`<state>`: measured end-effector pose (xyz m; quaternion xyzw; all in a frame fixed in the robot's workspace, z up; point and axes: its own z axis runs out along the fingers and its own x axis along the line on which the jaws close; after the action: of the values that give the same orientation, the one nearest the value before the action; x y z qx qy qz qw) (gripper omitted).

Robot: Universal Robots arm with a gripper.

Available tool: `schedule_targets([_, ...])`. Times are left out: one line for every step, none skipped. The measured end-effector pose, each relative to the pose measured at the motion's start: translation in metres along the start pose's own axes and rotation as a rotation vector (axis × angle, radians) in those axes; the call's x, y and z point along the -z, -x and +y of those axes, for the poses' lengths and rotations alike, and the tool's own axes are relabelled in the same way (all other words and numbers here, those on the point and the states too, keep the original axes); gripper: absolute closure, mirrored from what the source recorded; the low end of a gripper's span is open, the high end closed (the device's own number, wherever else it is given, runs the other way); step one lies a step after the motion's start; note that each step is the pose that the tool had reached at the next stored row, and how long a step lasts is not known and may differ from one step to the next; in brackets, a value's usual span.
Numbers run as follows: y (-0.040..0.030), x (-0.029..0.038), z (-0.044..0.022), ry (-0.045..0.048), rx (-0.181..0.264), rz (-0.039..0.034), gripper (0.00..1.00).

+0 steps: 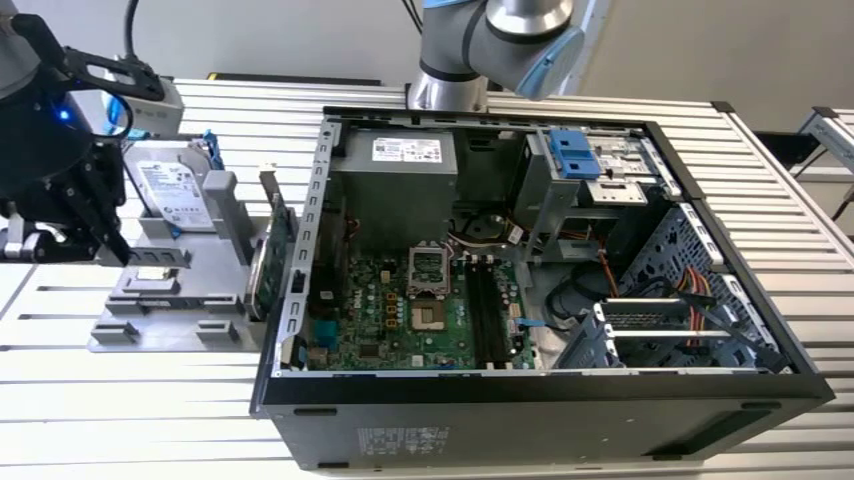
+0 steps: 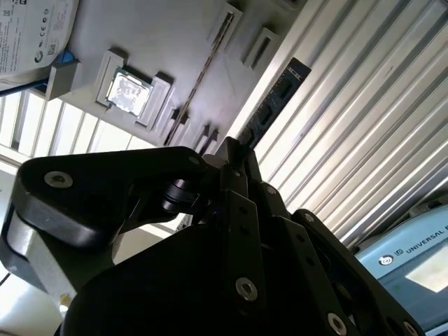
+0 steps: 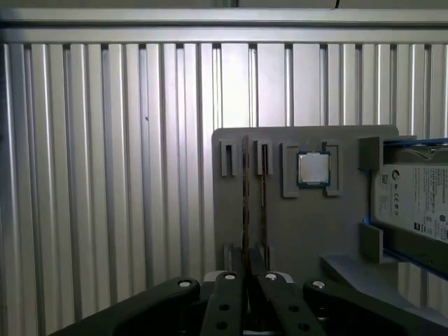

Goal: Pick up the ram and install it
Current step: 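Pick up the ram and move it above insertion slot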

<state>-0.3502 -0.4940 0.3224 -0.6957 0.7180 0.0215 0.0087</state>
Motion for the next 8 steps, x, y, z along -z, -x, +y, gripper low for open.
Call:
schedule_targets([0.0001, 0.0014, 0.0001, 0.0001, 0.000, 0.0000, 1.00])
schedule_targets([0.0001, 0.0025, 0.0001, 0.0000, 0.000, -0.0001, 1.00])
schedule_targets([0.0001, 0.0037, 0.0001, 0.0000, 0.000, -0.0001, 1.00])
schedule_targets([0.0002, 0.0050, 0.0001, 0.0000, 0.000, 0.0001, 1.00])
schedule_targets([0.0003, 0.0062, 0.0001, 0.0000, 0.000, 0.0000, 1.00])
schedule_targets([0.0003, 0.0074, 0.0001, 0.0000, 0.000, 0.0000, 1.00])
schedule_targets([0.0004, 0.0086, 0.0002, 0.0000, 0.000, 0.0000, 1.00])
schedule_targets([0.0004, 0.0096, 0.0002, 0.0000, 0.000, 0.0000, 1.00])
